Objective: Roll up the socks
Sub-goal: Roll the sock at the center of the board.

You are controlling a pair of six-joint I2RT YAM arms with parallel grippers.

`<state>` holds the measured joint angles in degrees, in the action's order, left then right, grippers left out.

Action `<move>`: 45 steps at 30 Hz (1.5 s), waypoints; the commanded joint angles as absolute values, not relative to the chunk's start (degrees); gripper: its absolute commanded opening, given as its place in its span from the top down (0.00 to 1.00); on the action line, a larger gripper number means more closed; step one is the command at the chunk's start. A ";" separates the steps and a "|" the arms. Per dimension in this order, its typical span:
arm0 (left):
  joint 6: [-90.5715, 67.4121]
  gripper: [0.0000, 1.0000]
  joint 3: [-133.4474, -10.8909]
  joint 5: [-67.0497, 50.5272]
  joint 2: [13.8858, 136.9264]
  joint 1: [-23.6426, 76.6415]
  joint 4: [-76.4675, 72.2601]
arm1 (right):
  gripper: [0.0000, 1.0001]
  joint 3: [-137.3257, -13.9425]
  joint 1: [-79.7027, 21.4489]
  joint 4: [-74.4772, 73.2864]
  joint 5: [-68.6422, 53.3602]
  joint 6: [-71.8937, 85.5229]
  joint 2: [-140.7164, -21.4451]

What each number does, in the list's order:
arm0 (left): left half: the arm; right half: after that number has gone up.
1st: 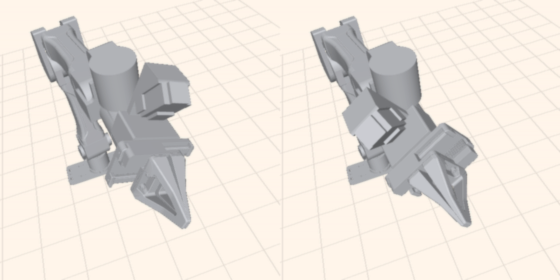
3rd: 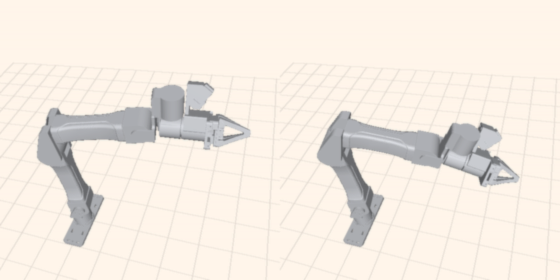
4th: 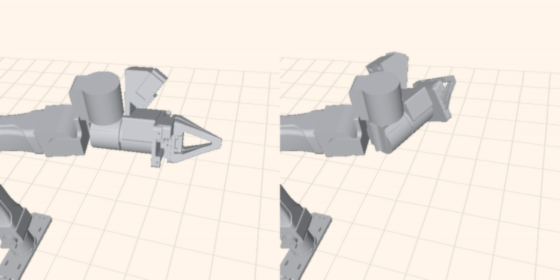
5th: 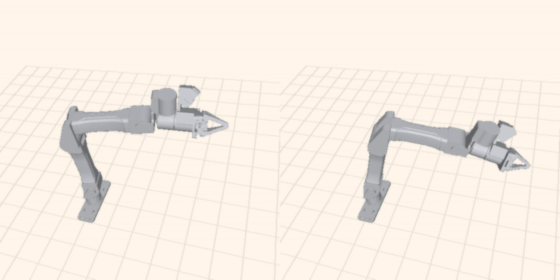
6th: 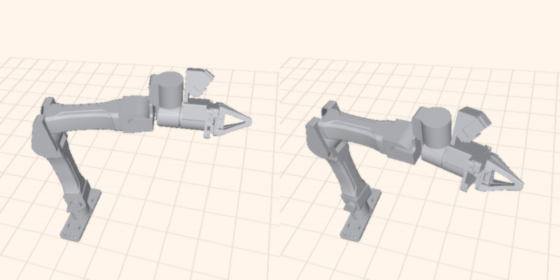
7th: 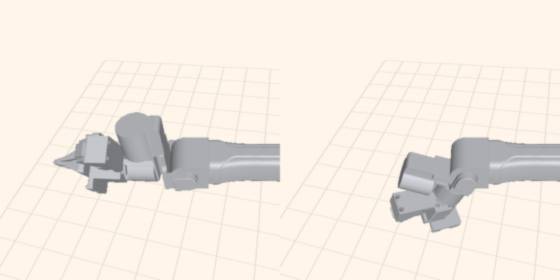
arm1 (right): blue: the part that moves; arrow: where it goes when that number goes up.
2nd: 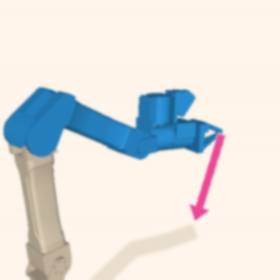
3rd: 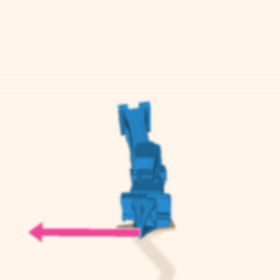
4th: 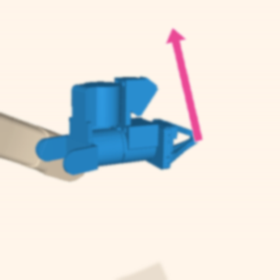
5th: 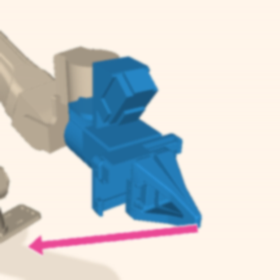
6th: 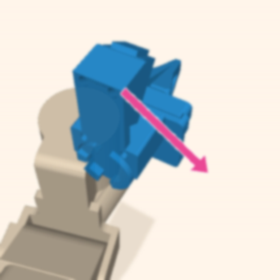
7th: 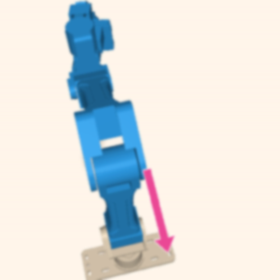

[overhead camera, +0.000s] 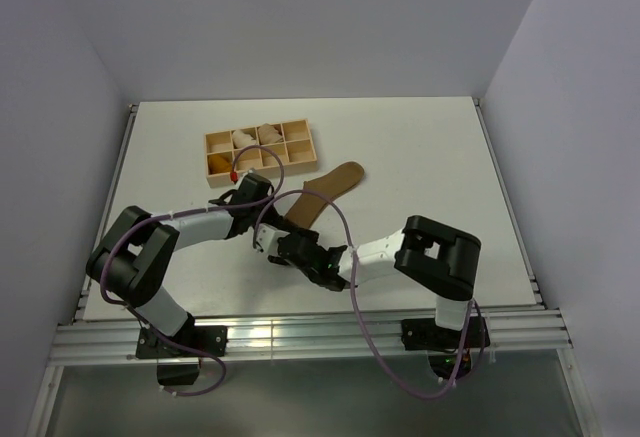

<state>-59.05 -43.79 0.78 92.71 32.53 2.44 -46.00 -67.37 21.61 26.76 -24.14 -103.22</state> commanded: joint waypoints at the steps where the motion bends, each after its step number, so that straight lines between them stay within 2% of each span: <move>1: -56.87 1.00 -44.74 -0.53 92.72 32.43 5.98 | 0.43 -48.78 -67.76 24.52 28.04 -25.93 -105.03; 13: -56.51 1.00 -44.74 -1.14 91.93 32.43 6.24 | 0.57 -50.01 -67.24 22.94 28.74 -24.17 -110.92; 23: -55.72 1.00 -45.26 -2.11 90.97 32.34 6.94 | 0.79 -50.36 -64.51 18.64 27.78 -19.17 -112.50; 27: -55.99 1.00 -45.18 -2.46 90.18 32.17 6.68 | 0.94 -50.36 -63.11 17.49 24.88 -17.67 -112.06; 30: -56.34 0.99 -45.09 -2.72 89.39 31.91 6.59 | 1.00 -50.54 -62.49 16.70 23.12 -17.05 -111.89; 38: -57.30 0.84 -43.33 -3.52 87.72 30.41 5.27 | 1.00 -50.89 -61.00 12.93 13.21 -12.84 -109.17; 41: -57.39 0.73 -43.24 -3.25 87.45 29.89 5.62 | 1.00 -51.06 -59.33 11.08 9.07 -10.11 -107.50; 42: -57.48 0.66 -43.07 -3.08 87.36 29.80 5.80 | 1.00 -51.06 -58.37 10.55 6.62 -8.89 -106.62; 44: -58.01 0.59 -42.46 -2.81 86.75 29.36 5.54 | 1.00 -51.59 -57.48 8.89 3.97 -7.91 -106.00; 45: -58.27 0.52 -42.10 -2.81 86.40 29.18 5.45 | 1.00 -51.77 -56.96 8.27 1.34 -6.78 -105.56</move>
